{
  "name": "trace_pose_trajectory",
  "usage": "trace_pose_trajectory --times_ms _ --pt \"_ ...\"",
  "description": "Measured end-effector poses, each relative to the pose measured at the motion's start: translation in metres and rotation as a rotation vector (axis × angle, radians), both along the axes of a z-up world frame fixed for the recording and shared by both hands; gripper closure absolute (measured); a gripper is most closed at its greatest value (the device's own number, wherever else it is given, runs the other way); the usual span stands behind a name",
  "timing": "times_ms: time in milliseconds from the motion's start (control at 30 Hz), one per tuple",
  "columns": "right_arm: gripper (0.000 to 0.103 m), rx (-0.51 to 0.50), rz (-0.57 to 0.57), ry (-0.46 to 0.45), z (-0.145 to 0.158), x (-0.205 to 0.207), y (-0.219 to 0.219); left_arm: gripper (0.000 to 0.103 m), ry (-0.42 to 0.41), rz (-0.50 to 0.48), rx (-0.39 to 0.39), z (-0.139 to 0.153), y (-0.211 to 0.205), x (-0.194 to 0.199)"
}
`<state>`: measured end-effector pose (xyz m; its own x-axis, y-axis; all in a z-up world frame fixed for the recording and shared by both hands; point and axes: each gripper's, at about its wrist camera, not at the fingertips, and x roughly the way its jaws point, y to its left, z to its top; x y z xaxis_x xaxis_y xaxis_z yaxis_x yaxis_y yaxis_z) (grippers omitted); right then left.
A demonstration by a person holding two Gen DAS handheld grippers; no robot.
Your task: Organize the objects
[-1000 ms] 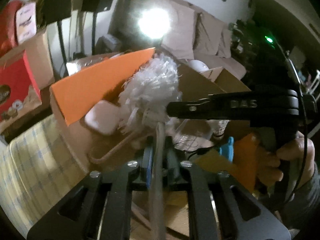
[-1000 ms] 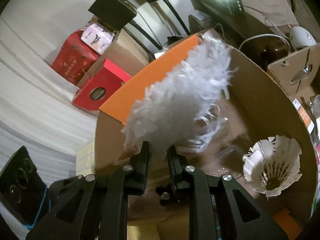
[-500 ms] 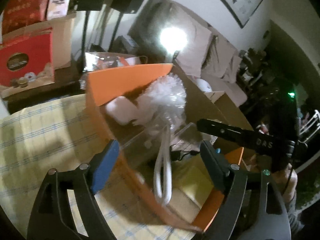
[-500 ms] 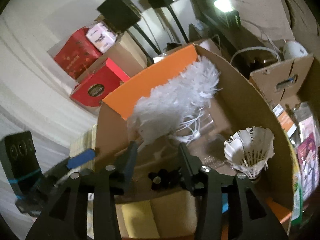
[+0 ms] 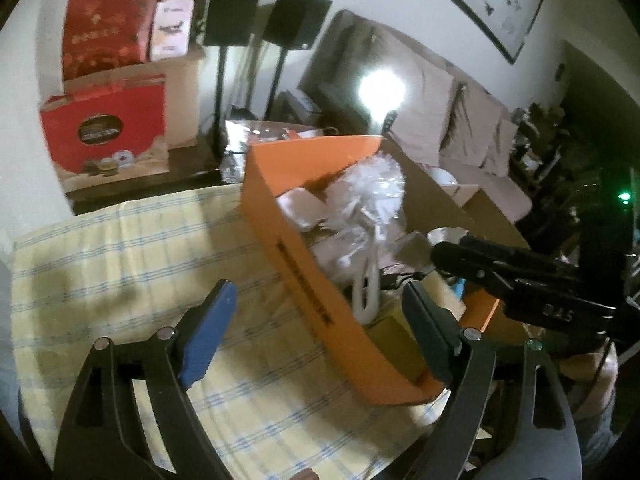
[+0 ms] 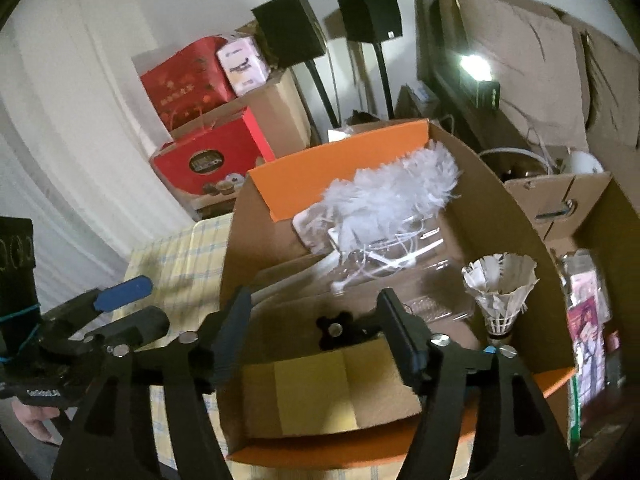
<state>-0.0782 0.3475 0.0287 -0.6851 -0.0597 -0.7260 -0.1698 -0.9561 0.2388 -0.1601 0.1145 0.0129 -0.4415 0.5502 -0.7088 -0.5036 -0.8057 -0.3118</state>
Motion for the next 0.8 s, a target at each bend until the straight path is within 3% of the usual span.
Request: trace_pose_trajectory --times_ms 67,333,467,800 --pt "0.026 0.023 0.008 0.009 0.003 0.004 -0.008 0.009 0.008 0.020 0.003 0.002 -0.008 0.006" --pt "0.020 0.105 0.020 0.033 0.010 0.016 -0.030 0.008 0.025 0.095 -0.050 0.005 -0.029 0.027" --pt "0.018 0.145 0.036 0.041 0.010 0.024 -0.045 0.001 0.039 0.143 -0.069 0.004 -0.041 0.039" --pt "0.017 0.179 0.043 0.053 0.002 0.050 -0.068 0.000 0.087 0.318 -0.146 -0.002 -0.065 0.079"
